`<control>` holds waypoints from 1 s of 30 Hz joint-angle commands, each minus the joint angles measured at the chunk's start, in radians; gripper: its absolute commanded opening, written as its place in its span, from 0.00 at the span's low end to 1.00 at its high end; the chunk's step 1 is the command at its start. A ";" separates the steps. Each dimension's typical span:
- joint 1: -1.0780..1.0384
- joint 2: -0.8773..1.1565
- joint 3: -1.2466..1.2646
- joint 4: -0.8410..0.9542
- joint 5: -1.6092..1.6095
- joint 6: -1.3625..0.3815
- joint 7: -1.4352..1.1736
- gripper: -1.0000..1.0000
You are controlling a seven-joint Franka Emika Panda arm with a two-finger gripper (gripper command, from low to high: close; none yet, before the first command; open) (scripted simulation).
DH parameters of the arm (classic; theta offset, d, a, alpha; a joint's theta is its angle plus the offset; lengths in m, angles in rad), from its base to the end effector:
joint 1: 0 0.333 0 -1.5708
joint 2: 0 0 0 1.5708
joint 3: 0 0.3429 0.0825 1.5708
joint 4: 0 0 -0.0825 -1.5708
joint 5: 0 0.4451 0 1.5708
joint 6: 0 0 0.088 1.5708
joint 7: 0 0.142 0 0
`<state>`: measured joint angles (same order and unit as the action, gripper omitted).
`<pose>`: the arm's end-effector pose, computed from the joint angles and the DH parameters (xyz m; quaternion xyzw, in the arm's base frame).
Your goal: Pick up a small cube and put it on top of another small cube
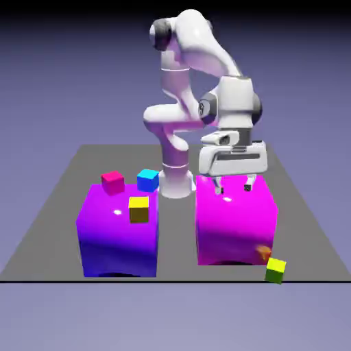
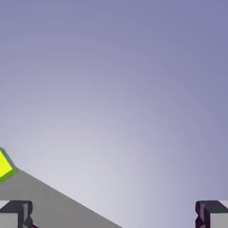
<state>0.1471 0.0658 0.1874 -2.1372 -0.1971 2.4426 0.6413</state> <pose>0.5988 0.2026 0.3573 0.9869 -0.0856 0.1368 0.0020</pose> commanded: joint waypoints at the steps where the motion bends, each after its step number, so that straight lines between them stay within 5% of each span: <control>1: 0.004 0.036 0.008 0.035 -0.013 -0.032 -0.007 0.50; 21: 0.187 0.761 0.172 0.726 -0.268 -0.671 -0.139 0.50; 27: 0.194 0.843 0.124 0.630 -0.329 -0.539 -0.125 0.50; 28: 0.194 0.843 0.124 0.630 -0.329 -0.539 -0.125 0.00; 30: 0.200 0.823 0.133 0.655 -0.317 -0.582 -0.135 0.00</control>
<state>0.3473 0.8891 0.3200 -1.4819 -0.5119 1.8602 0.5060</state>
